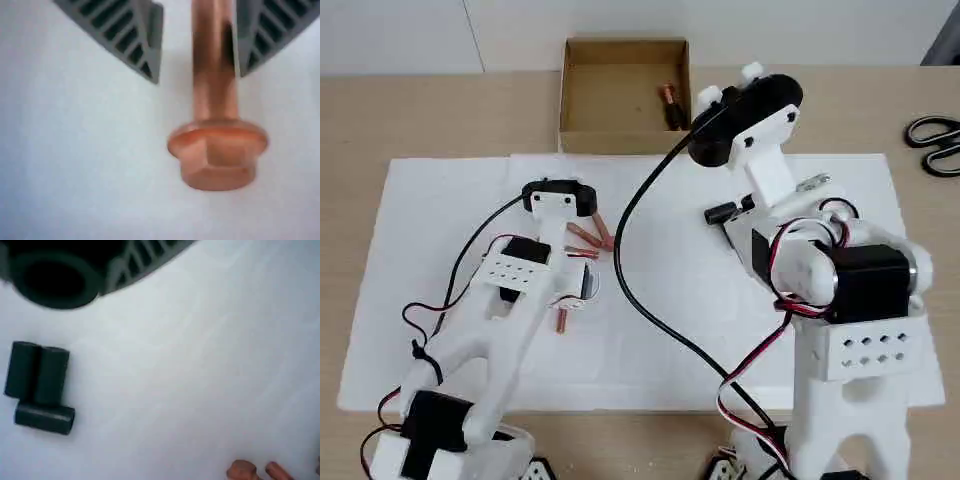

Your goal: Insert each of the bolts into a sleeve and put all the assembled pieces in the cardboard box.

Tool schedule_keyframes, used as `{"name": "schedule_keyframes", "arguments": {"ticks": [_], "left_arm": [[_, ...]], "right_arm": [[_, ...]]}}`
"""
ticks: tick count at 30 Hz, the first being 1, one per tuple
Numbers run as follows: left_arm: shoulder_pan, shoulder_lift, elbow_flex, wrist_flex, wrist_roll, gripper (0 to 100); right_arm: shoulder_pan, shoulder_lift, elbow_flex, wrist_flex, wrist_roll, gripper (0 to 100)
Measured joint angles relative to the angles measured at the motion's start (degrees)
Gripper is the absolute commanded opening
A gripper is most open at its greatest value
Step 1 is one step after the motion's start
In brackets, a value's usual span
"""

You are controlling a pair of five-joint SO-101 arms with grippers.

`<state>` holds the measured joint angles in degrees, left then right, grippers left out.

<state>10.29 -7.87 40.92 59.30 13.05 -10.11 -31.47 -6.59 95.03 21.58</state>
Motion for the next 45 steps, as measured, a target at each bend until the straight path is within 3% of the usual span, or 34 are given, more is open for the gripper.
{"name": "schedule_keyframes", "arguments": {"ticks": [19, 32, 45], "left_arm": [[0.0, 0.4, -6.2, 4.7, -0.2, 10], [-3.5, 13.8, -17.1, 8.6, -0.7, 10], [-3.4, 13.8, -17.1, 8.6, -0.7, 3]], "right_arm": [[0.0, 0.0, 0.0, 0.0, 0.0, 0.4], [0.0, 0.0, 0.0, 0.0, 0.0, 0.4], [0.0, 0.0, 0.0, 0.0, 0.0, 0.4]]}}
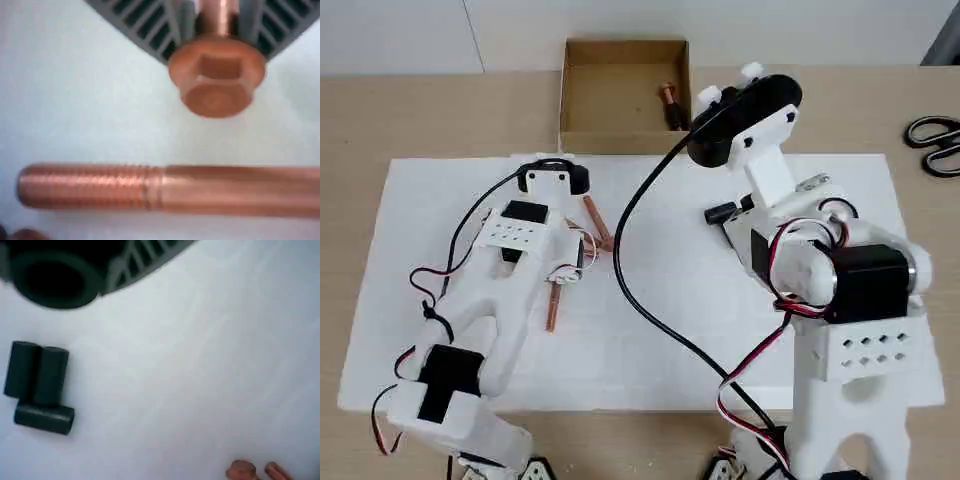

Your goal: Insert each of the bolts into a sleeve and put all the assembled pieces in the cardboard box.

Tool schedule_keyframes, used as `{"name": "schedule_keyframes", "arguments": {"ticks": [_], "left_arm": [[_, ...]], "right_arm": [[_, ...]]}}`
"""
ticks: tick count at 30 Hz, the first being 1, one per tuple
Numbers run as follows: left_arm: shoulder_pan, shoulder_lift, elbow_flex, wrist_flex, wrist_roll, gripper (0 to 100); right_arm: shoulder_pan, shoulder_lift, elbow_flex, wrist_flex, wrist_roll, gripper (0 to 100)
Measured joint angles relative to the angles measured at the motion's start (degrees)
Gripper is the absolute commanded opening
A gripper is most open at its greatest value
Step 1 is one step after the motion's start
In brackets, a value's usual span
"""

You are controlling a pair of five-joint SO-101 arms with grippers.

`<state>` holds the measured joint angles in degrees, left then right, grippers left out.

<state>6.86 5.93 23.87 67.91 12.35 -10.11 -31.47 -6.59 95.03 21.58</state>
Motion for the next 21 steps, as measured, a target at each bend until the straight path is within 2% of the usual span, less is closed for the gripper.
{"name": "schedule_keyframes", "arguments": {"ticks": [11, 16, 21], "left_arm": [[0.0, 0.0, -0.4, 0.8, -0.1, 1], [-0.1, -0.5, -7.6, 10.4, 0.0, 1], [-0.2, -7.0, -11.1, 18.6, 0.2, 1]], "right_arm": [[0.0, 0.0, 0.0, 0.0, 0.0, 0.4], [0.0, 0.0, 0.0, 0.0, 0.0, 0.4], [0.0, 0.0, 0.0, 0.0, 0.0, 0.4]]}}
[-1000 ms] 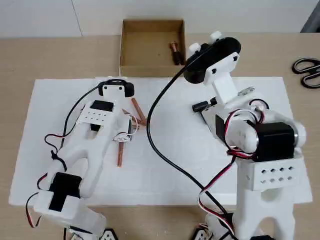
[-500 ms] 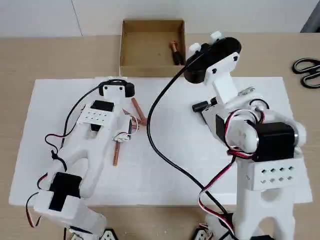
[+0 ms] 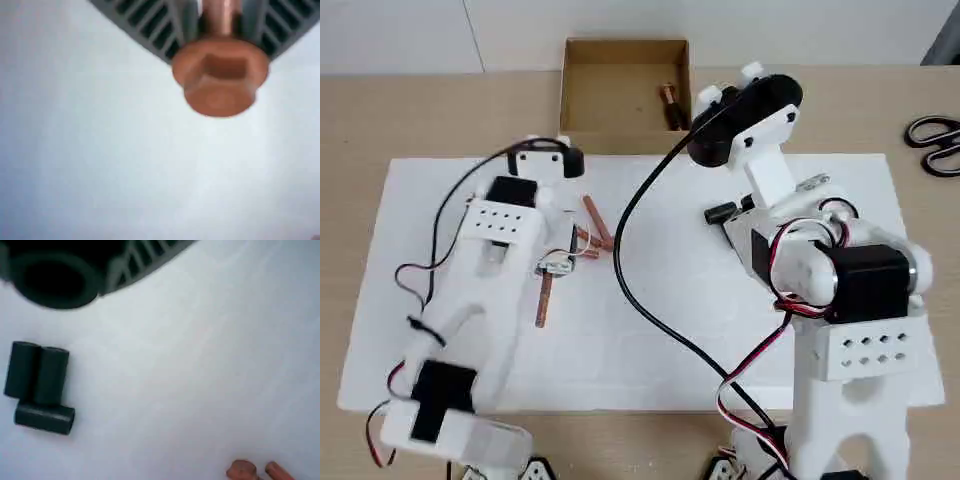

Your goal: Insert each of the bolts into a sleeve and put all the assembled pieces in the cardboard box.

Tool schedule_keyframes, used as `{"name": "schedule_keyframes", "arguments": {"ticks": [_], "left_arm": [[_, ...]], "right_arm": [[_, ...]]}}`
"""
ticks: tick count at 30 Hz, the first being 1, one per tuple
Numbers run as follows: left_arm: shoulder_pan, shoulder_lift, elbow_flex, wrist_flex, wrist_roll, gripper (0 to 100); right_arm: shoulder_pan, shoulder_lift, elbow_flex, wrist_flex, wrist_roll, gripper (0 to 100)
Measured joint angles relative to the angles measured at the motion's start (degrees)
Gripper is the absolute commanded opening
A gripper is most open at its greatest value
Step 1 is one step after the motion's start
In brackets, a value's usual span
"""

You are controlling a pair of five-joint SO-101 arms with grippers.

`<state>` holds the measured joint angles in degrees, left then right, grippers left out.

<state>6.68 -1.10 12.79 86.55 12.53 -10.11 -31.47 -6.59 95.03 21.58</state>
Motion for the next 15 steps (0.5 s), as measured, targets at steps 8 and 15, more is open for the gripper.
{"name": "schedule_keyframes", "arguments": {"ticks": [8, 15], "left_arm": [[0.0, -17.6, 0.0, 0.5, 0.0, 1], [0.0, -32.0, 0.9, -3.1, 0.0, 1]], "right_arm": [[0.1, -3.3, 0.0, 0.0, 0.0, 0.4], [-0.1, -19.2, 0.4, 0.0, 0.0, 0.4]]}}
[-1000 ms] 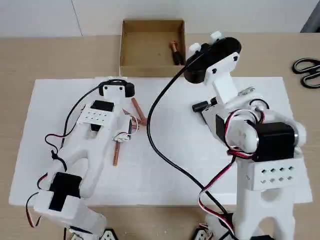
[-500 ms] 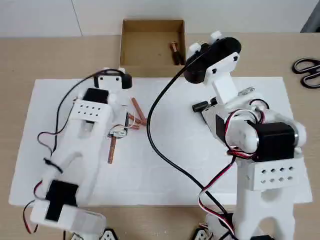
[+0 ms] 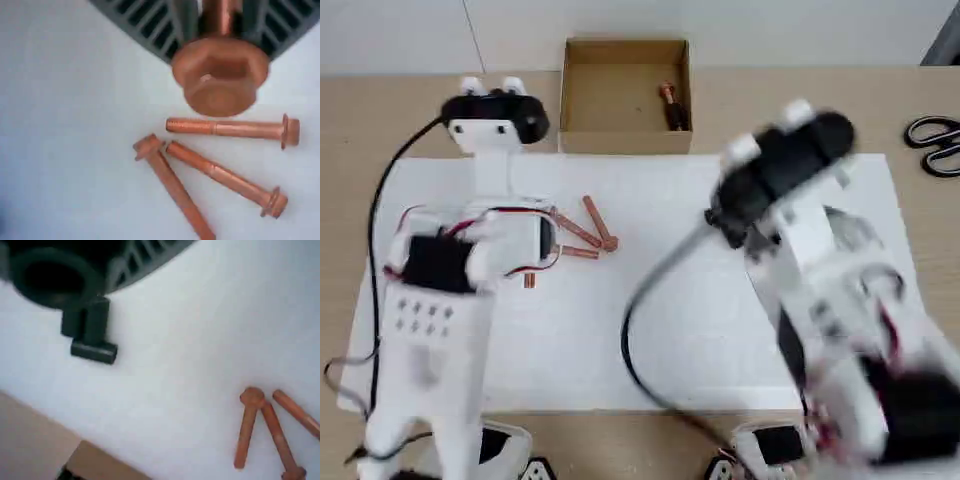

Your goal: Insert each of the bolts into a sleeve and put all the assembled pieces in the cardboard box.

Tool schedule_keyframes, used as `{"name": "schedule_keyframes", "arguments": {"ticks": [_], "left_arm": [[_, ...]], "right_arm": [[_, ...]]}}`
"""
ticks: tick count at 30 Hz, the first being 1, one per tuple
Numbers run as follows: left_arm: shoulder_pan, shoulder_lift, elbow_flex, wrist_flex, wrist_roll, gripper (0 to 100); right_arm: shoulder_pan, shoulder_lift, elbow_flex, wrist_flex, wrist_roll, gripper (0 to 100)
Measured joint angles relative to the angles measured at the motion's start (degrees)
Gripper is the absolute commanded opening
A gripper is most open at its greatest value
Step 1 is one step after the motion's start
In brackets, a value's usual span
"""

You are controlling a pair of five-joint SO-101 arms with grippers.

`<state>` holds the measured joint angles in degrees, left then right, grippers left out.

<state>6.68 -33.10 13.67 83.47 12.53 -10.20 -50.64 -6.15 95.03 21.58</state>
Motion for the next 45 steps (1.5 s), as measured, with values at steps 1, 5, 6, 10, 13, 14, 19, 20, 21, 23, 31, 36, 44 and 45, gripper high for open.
{"name": "schedule_keyframes", "arguments": {"ticks": [1, 5, 6, 10, 13, 14, 19, 20, 21, 23, 31, 36, 44, 45], "left_arm": [[0.0, -1.2, 1.0, -1.2, 0.0, 1], [0.0, -5.1, 7.3, -7.7, 1.1, 1], [0.0, -6.1, 8.8, -9.5, 2.8, 1], [0.5, -10.9, 14.7, -17.0, 6.0, 1], [3.1, -14.7, 18.9, -21.2, 6.4, 1], [4.0, -15.6, 20.4, -22.3, 6.4, 1], [7.4, -19.1, 25.7, -28.7, 6.4, 1], [7.6, -19.3, 26.3, -29.9, 6.4, 1], [7.6, -19.6, 26.6, -30.9, 6.4, 1], [7.6, -19.7, 26.8, -31.9, 6.8, 1], [8.0, -19.7, 26.8, -34.7, 11.6, 1], [9.8, -19.8, 26.8, -37.5, 11.7, 1], [14.6, -19.8, 28.0, -39.4, 11.7, 1], [14.9, -19.8, 28.7, -39.6, 11.7, 1]], "right_arm": [[0.0, -1.7, 0.9, 0.0, 0.0, 0.4], [0.2, -5.5, 10.6, 0.0, 0.0, 0.4], [0.2, -6.2, 14.2, -0.3, 0.0, 0.4], [0.3, -9.0, 29.1, -6.6, 0.0, 0.4], [0.1, -10.9, 36.6, -13.4, -0.4, 0.4], [0.0, -11.4, 38.3, -15.6, -1.6, 0.4], [-1.1, -14.3, 46.9, -26.6, -12.9, 0.4], [-2.3, -15.0, 48.7, -28.6, -15.5, 0.5], [-4.0, -16.0, 50.9, -30.3, -17.9, 0.5], [-5.8, -18.2, 55.5, -33.8, -21.4, 0.5], [-7.6, -30.0, 76.6, -52.2, -21.8, 0.4], [-10.3, -35.4, 88.1, -60.9, -20.2, 0.4], [-18.1, -39.1, 94.0, -62.2, -20.0, 0.4], [-18.2, -39.1, 94.0, -62.2, -20.0, 0.4]]}}
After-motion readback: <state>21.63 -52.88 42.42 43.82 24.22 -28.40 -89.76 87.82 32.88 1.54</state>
